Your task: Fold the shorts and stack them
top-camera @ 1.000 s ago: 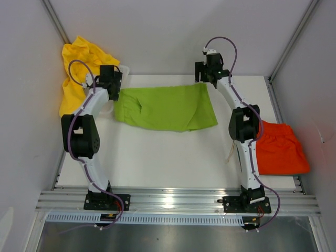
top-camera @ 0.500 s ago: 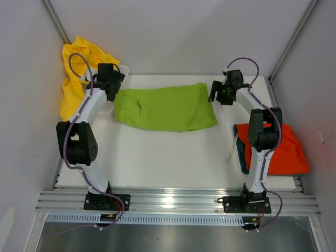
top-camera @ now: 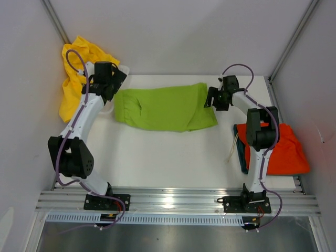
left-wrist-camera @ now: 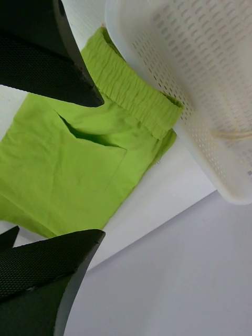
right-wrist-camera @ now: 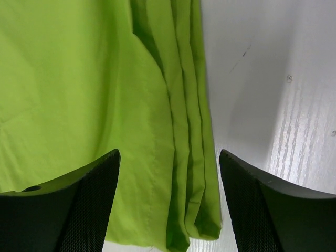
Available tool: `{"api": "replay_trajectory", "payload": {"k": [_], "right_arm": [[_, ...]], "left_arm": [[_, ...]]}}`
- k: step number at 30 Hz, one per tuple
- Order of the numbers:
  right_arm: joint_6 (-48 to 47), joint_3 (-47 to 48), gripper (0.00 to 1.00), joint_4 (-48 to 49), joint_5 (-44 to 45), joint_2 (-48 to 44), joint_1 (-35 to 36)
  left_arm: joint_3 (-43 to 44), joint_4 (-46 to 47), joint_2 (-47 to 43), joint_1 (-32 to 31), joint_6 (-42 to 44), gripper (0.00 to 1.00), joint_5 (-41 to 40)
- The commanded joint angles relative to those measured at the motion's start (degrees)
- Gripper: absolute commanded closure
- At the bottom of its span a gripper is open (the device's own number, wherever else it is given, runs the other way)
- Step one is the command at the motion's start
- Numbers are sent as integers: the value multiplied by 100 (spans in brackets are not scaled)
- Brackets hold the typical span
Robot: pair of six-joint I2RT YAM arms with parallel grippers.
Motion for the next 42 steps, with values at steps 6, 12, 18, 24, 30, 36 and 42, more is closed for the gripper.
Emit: {"api": "replay_trajectory", "payload": {"k": [6,12,18,24,30,36,42], "right_arm": [[-1,485,24,28,533,513,168],[-167,617,45,-297,1342,680,501],[-159,293,78,-385,1764,602,747],[192,-664,100,-228,2229,-221,809],[465,-2545,100,-156,2888,-1691,757],[456,-2873,37,-217,2748,-2343,616],[544,-2504,31,-455,2854,-2747,941]], "left_arm": [[-573,-164,-1003,-176,384,1,118],[-969,-129,-1565,-272,445,1,30],[-1338,-111,-1830,-351,524,1,3],[-1637,-120,-1953,-483,577,1,13],[-1971,-59,-2094,-633,639,1,-120],[-2112,205,-1963,-764,656,1,-76],[-1884,407,-1305,-782,1357,1,117]]}}
